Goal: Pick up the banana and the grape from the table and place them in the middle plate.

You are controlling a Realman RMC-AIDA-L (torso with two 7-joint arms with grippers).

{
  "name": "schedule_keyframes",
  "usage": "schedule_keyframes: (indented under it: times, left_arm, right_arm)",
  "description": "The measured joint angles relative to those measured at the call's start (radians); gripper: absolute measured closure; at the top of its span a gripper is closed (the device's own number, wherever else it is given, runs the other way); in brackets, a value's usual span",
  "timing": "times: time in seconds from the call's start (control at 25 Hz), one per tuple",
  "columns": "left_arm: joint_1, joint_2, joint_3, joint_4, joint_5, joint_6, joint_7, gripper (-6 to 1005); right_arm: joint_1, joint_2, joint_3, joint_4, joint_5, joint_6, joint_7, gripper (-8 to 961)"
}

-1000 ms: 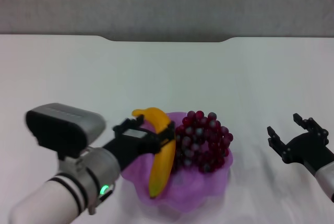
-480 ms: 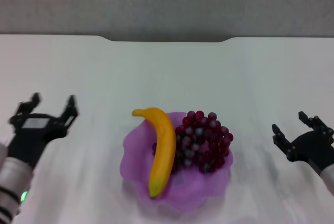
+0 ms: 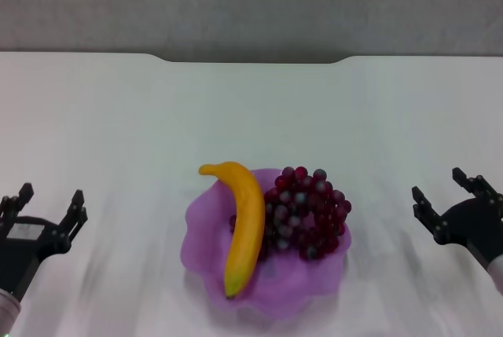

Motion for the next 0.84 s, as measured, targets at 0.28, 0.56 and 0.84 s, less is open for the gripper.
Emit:
schedule_keyframes:
  times: [0.28, 0.56, 0.84]
  left_arm:
    - [0.011, -0.003, 0.007, -0.015, -0.039, -0.027, -0.025, 196]
    - [0.014, -0.003, 0.012, -0.015, -0.056, -0.028, -0.026, 194]
    - [0.015, -0.003, 0.012, -0.016, -0.073, -0.024, -0.021, 191]
  right_arm:
    - [-0.019, 0.0, 0.001, -0.006, 0.002, -0.04, 0.011, 242]
    - [-0.018, 0.001, -0.004, -0.012, 0.002, -0.046, 0.013, 242]
    - [-0.019, 0.002, -0.003, -0.018, 0.002, -0.065, 0.007, 242]
